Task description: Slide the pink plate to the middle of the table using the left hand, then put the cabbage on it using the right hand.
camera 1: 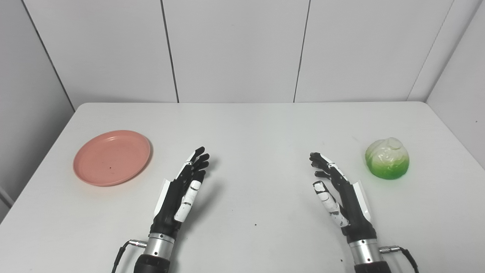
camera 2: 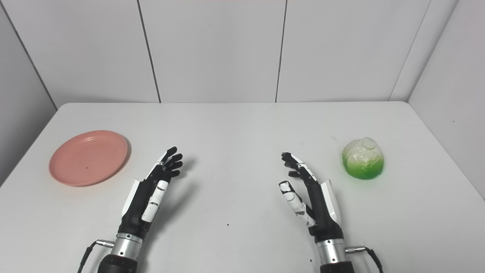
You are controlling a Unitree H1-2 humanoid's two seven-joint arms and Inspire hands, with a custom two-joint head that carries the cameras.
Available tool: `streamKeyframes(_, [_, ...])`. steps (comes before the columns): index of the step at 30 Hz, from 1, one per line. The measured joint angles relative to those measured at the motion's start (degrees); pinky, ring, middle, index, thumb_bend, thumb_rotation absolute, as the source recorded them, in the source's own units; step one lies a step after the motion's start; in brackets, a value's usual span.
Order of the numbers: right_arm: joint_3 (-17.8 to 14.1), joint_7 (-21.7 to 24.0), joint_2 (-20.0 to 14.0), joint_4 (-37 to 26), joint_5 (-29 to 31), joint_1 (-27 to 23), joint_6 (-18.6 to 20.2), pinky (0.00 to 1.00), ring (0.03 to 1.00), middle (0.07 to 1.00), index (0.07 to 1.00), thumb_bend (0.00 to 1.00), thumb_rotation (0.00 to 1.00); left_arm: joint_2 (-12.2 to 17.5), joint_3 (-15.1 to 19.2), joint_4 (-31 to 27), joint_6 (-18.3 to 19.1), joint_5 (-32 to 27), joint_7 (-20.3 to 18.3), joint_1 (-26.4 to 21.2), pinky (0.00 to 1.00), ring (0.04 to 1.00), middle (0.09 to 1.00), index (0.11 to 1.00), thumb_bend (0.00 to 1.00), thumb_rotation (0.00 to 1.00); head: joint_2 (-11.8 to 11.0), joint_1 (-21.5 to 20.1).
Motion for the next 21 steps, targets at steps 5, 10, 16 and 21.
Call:
streamKeyframes(5, [0.0,0.0,0.0,0.0,0.0,0.0,0.0,0.75,0.812,0.823,0.819,0.33,1.0,0.0,0.0,0.0,0.1,0.0,0.0,0.0,0.84,0.865,0.885,0.897,0.54,1.0,0.0,0.0])
streamKeyframes(10, [0.0,0.0,0.0,0.0,0.1,0.0,0.0,0.75,0.81,0.822,0.816,0.33,1.0,0.0,0.0,-0.1,0.6,0.0,0.0,0.0,0.84,0.866,0.885,0.897,0.53,1.0,0.0,-0.1])
streamKeyframes(16, [0.0,0.0,0.0,0.0,-0.1,0.0,0.0,0.74,0.807,0.82,0.817,0.33,1.0,0.0,0.0,-0.1,0.6,0.0,0.0,0.0,0.84,0.868,0.886,0.898,0.53,1.0,0.0,0.0])
streamKeyframes(21, [0.0,0.0,0.0,0.0,0.0,0.0,0.0,0.75,0.808,0.822,0.819,0.33,1.0,0.0,0.0,-0.1,0.6,0.0,0.0,0.0,0.84,0.866,0.886,0.896,0.53,1.0,0.0,0.0])
